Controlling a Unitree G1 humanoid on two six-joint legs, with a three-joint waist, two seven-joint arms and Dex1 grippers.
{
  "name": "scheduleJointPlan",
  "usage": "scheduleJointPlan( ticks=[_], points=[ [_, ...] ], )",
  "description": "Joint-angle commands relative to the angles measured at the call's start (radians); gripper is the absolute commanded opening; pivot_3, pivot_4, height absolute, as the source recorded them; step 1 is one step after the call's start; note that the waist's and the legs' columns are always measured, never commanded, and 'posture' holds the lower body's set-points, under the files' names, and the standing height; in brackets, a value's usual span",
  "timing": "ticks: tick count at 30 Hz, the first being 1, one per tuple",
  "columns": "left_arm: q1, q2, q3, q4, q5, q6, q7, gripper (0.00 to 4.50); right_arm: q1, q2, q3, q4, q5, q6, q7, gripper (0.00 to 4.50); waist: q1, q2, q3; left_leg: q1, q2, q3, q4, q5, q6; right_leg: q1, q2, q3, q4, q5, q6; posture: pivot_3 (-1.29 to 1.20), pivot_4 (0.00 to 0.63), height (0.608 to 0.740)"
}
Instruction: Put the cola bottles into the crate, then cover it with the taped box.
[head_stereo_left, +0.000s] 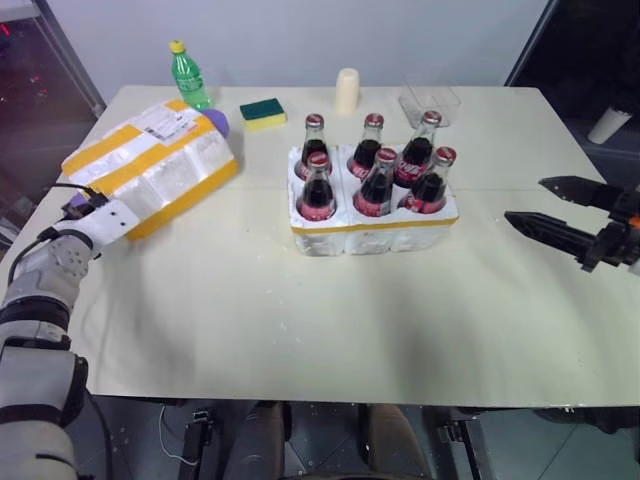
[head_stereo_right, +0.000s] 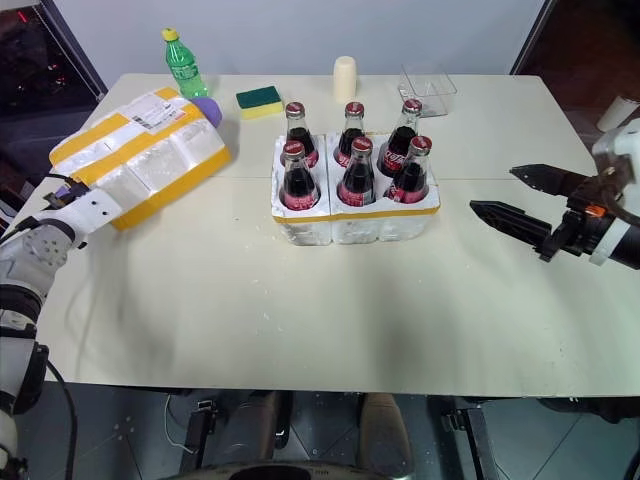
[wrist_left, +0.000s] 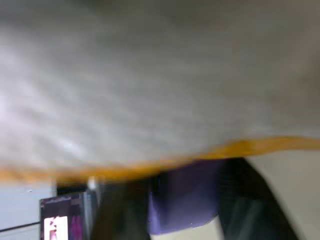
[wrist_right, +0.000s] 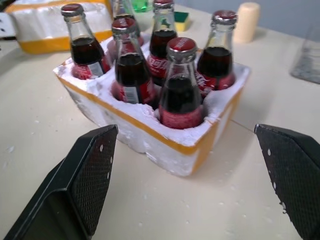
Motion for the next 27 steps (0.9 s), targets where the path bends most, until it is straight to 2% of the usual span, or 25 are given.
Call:
scheduleJointPlan(
  ticks=[1,7,14,19,22,27],
  points=[
    [0.001,0.001,-0.013,0.015,0.002,-0.007,-0.018,0.37,0.009,-0.008,-0.049,-0.016,-0.001,-0.021,0.001,4.50,-0.001,0.000,0.000,0.000,0.000,0.000,0.000,0.000,0.000,0.000,0.000,0.000,0.000,0.000,0.000,0.00,0.150,0.739],
    [-0.068,0.026,0.063,-0.153,-0.083,-0.010,-0.076,0.36,0.054,-0.025,-0.054,0.007,-0.029,-0.027,0.013,4.50,0.005,-0.002,0.000,-0.001,0.000,0.000,0.000,0.000,0.000,0.000,0.000,0.000,0.000,0.000,0.000,0.00,0.150,0.739],
    [-0.137,0.007,0.122,-0.528,-0.186,0.128,-0.259,0.36,0.034,-0.010,-0.012,0.023,-0.052,-0.048,-0.002,4.50,0.000,-0.005,0.000,-0.004,0.000,-0.001,0.001,0.000,0.000,-0.002,0.000,0.000,-0.001,0.000,0.000,0.00,0.150,0.739],
    [-0.226,-0.067,0.091,-0.857,-0.239,0.308,-0.438,0.36,0.029,0.007,0.022,0.020,-0.065,-0.064,-0.016,4.50,-0.001,-0.005,0.000,-0.005,0.000,-0.001,0.001,0.000,0.000,-0.002,0.000,-0.001,-0.001,0.000,0.000,0.00,0.150,0.739],
    [-0.253,-0.098,0.070,-0.990,-0.252,0.384,-0.511,0.36,0.034,0.015,0.028,0.015,-0.064,-0.067,-0.023,4.50,-0.007,-0.005,0.000,-0.005,0.000,-0.001,0.001,0.000,0.000,-0.002,0.000,-0.001,-0.001,0.000,0.000,0.00,0.150,0.739],
    [-0.265,-0.092,0.001,-1.187,-0.259,0.491,-0.681,0.36,0.044,0.042,0.031,0.003,-0.064,-0.070,-0.044,4.50,-0.010,-0.005,0.000,-0.003,0.000,-0.001,0.000,0.000,0.000,-0.002,0.001,0.000,-0.001,0.000,0.000,0.00,0.150,0.739]
  ],
)
